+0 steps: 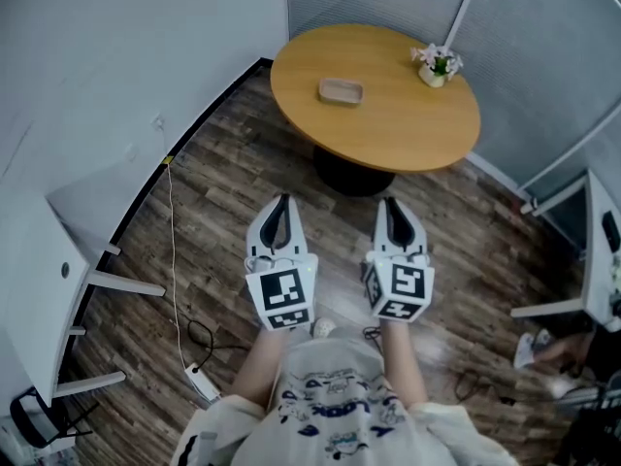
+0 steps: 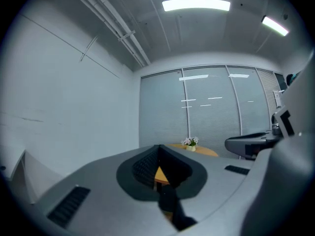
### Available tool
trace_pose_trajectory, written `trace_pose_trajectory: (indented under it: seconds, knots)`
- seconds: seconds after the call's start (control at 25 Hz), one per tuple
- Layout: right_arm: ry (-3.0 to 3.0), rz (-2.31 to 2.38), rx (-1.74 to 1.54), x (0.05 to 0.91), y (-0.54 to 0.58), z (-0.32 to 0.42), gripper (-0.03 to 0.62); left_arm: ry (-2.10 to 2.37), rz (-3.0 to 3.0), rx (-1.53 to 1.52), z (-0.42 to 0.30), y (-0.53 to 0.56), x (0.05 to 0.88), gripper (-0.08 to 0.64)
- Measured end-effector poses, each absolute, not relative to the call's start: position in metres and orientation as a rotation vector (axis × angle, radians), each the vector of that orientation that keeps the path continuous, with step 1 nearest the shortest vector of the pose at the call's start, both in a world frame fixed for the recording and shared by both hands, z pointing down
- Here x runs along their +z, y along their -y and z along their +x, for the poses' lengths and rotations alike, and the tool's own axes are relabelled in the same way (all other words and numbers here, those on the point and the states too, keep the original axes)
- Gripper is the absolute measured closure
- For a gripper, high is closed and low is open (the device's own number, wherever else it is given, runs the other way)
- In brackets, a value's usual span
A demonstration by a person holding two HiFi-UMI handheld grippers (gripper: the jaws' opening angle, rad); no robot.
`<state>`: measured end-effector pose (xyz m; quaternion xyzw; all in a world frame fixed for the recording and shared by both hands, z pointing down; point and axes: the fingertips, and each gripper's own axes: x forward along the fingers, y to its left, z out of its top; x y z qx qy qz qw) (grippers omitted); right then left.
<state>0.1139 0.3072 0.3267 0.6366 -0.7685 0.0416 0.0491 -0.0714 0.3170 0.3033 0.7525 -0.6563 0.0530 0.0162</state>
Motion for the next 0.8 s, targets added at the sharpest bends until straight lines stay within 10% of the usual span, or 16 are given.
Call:
trace_pose_trajectory:
  seconds: [0.8]
  knots:
    - [2.377, 1.865, 0.183, 0.352, -0.236, 0.114, 0.563, 2.034, 2.273, 0.195, -0.069, -0.254, 0.329, 0.555]
